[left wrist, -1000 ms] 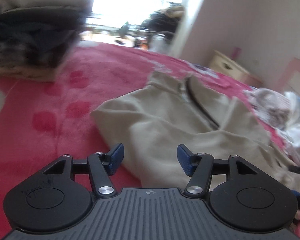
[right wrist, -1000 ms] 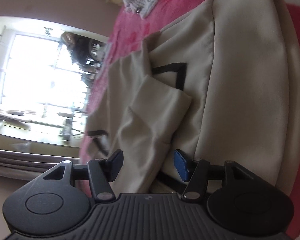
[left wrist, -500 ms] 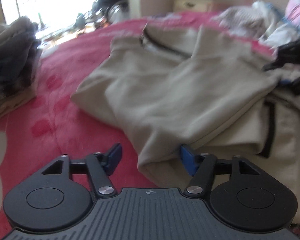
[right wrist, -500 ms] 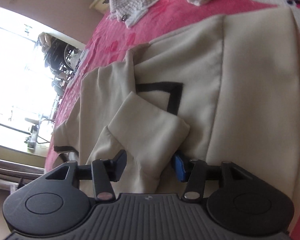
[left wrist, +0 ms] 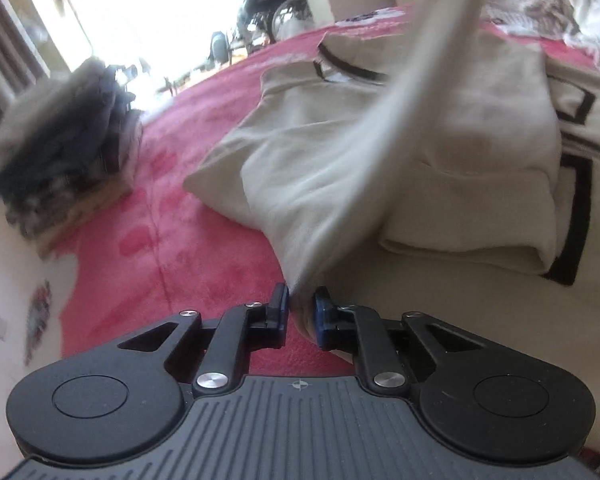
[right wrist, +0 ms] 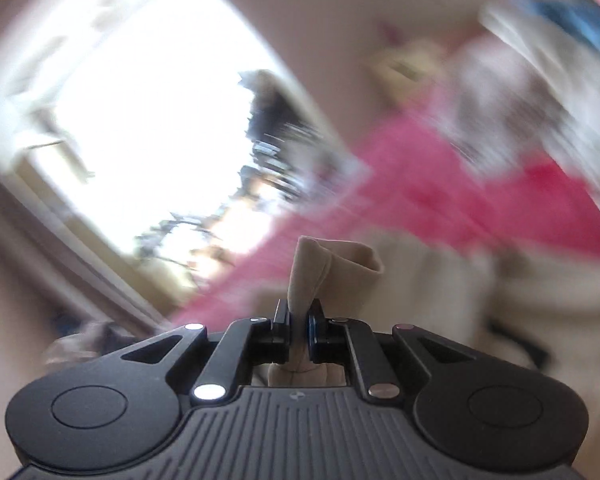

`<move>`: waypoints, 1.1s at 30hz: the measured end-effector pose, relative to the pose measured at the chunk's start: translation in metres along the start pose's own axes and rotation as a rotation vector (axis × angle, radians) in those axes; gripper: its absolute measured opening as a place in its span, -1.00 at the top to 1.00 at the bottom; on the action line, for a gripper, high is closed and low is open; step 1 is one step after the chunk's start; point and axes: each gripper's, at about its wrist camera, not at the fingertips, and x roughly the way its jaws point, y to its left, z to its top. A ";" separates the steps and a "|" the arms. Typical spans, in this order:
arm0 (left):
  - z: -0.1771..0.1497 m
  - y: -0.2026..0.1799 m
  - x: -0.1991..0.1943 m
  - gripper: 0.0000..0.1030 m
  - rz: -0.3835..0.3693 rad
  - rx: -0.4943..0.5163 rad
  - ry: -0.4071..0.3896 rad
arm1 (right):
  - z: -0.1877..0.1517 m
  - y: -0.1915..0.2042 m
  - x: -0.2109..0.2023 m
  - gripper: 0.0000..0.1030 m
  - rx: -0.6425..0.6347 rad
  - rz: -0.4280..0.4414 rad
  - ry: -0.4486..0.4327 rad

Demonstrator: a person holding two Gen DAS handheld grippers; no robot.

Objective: Fold clothes

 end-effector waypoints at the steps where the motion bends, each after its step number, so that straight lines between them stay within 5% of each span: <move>1: -0.001 -0.004 -0.001 0.78 0.011 0.030 -0.008 | 0.007 0.006 -0.005 0.82 -0.037 0.035 -0.023; 5: -0.010 -0.020 0.003 0.80 0.040 0.158 -0.009 | -0.008 -0.040 0.007 0.81 -0.018 -0.080 0.002; 8: -0.011 -0.019 0.000 0.80 0.029 0.180 -0.006 | -0.054 -0.121 0.047 0.80 0.121 -0.292 0.220; 11: -0.013 -0.019 -0.003 0.80 0.017 0.201 -0.003 | -0.075 -0.164 0.040 0.73 0.326 -0.233 0.197; 13: -0.014 -0.019 -0.005 0.80 0.009 0.216 -0.001 | -0.071 -0.164 0.031 0.50 0.360 -0.247 0.165; 18: -0.014 0.005 -0.023 0.74 -0.090 0.122 0.043 | -0.049 -0.114 0.010 0.49 0.135 -0.261 0.108; 23: -0.017 0.059 -0.033 0.62 -0.210 -0.183 0.103 | -0.075 -0.018 0.021 0.49 -0.191 -0.067 0.209; 28: -0.005 0.122 0.004 0.49 -0.279 -0.530 0.154 | -0.103 0.079 0.033 0.49 -0.519 0.135 0.309; 33: 0.019 0.169 0.065 0.39 -0.400 -0.775 0.103 | -0.156 0.139 0.033 0.49 -0.692 0.265 0.435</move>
